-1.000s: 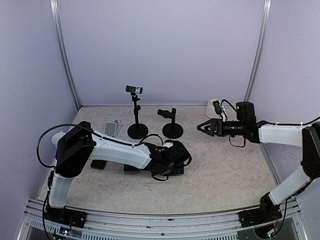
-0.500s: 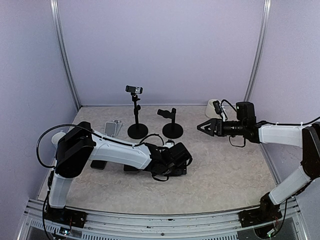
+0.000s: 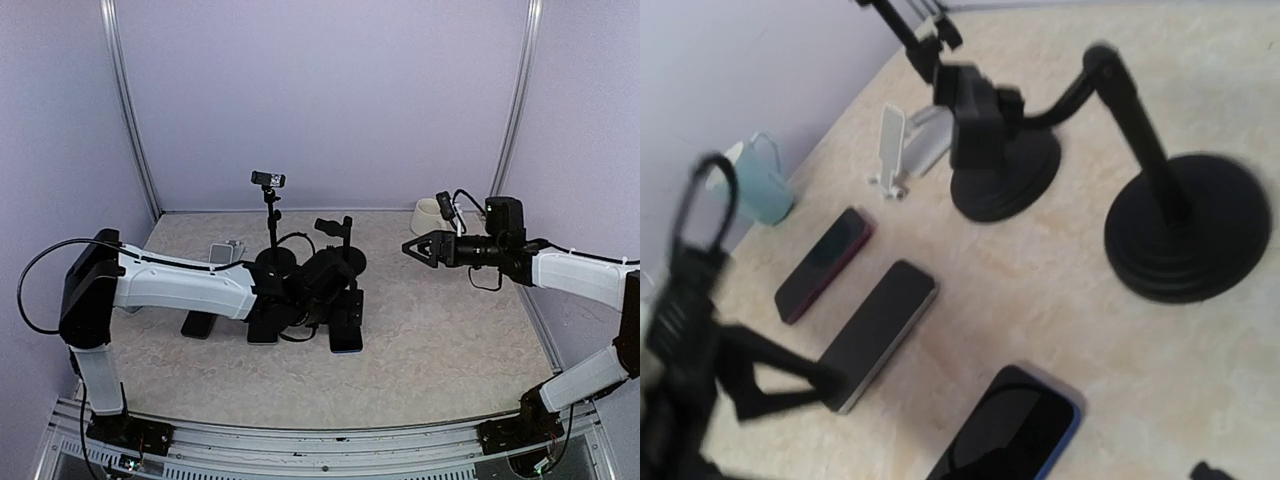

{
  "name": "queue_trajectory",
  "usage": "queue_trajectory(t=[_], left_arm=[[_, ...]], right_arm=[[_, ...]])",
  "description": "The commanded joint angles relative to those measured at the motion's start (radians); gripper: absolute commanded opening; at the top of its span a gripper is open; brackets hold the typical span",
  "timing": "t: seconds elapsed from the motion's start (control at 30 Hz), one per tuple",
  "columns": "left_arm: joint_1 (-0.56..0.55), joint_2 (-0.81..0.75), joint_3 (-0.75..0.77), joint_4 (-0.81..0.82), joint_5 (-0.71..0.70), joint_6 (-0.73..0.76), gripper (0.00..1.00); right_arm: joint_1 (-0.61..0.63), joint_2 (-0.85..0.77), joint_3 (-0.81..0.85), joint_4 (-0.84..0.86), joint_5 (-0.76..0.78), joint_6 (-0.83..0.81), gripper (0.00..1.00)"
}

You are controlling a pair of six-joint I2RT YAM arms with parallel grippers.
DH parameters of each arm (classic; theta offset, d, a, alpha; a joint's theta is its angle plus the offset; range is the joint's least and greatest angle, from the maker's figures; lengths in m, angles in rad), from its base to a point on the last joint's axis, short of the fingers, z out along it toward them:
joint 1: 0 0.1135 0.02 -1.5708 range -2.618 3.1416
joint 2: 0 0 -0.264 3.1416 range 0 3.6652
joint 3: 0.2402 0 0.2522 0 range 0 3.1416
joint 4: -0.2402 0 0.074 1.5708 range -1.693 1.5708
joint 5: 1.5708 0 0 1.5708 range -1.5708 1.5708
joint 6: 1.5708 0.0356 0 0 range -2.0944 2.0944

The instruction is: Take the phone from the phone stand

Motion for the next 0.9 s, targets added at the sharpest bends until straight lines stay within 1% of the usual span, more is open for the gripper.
queue_trajectory(t=[0.0,0.13,0.23,0.57,0.73,0.87], left_arm=[[0.065,-0.146,-0.069,0.077,0.051,0.147,0.99],[0.147,-0.288,-0.159,0.113,0.091,0.194,0.99],[0.229,-0.398,-0.235,0.135,0.132,0.204,0.99],[0.5,-0.719,-0.516,0.172,0.269,0.218,0.99],[0.571,-0.842,-0.633,0.178,0.304,0.219,0.99],[0.597,-0.917,-0.717,0.185,0.317,0.211,0.99]], right_arm=[[-0.037,-0.073,0.015,-0.068,0.023,-0.03,1.0],[-0.062,-0.108,0.013,-0.137,0.065,-0.047,1.0],[-0.079,-0.143,-0.003,-0.179,0.099,-0.059,1.0],[-0.125,-0.296,-0.125,-0.209,0.16,-0.053,1.0],[-0.13,-0.358,-0.193,-0.204,0.186,-0.045,1.0],[-0.132,-0.391,-0.251,-0.175,0.188,-0.032,1.0]])
